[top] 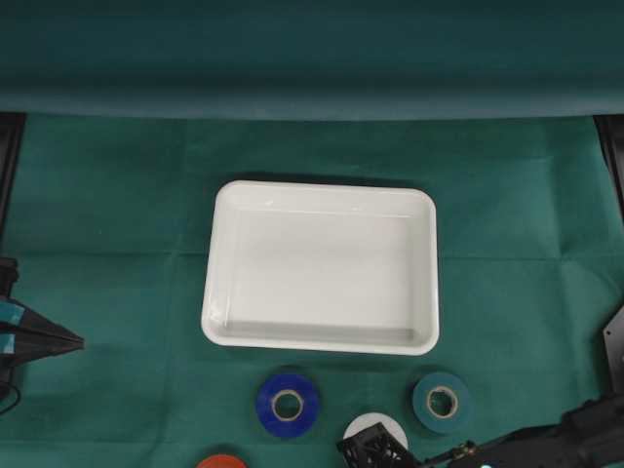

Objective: Put the tape into the white case with the right arm.
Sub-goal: 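Lift the black tape roll and carry it over the white tray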

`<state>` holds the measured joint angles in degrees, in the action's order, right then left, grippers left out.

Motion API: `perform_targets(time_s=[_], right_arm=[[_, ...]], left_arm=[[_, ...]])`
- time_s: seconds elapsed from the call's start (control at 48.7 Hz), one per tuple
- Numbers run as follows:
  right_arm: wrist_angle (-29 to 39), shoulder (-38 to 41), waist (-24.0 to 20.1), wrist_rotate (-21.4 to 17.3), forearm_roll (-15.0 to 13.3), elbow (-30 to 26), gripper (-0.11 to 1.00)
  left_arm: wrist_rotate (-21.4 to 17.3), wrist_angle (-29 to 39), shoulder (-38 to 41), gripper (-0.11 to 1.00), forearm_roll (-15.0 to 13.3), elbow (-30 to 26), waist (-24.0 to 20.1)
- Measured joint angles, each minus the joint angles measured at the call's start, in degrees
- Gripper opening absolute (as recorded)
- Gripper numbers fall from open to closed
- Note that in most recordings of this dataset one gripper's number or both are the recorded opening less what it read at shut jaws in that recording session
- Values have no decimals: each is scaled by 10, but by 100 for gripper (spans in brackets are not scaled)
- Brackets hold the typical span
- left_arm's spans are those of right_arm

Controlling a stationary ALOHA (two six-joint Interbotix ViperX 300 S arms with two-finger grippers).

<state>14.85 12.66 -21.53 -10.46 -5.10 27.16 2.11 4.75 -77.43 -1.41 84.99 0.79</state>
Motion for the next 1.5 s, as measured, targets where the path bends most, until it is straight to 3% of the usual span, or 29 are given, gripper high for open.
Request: perform_targets(time_s=[0.472, 0.801, 1.191, 1.376, 1.5], right_arm=[[39, -53, 6, -3, 0, 0, 0], [54, -75, 98, -2, -4, 1, 0], [51, -88, 217, -2, -82, 4, 0], [45, -89, 247, -2, -120, 4, 0], [37, -88, 266, -3, -127, 4, 0]], left_arm=[[0, 0, 0, 0, 0, 1, 1], [0, 0, 0, 0, 0, 0, 1], [0, 0, 0, 0, 0, 1, 0], [1, 0, 0, 0, 0, 1, 1], [0, 0, 0, 0, 0, 0, 1]])
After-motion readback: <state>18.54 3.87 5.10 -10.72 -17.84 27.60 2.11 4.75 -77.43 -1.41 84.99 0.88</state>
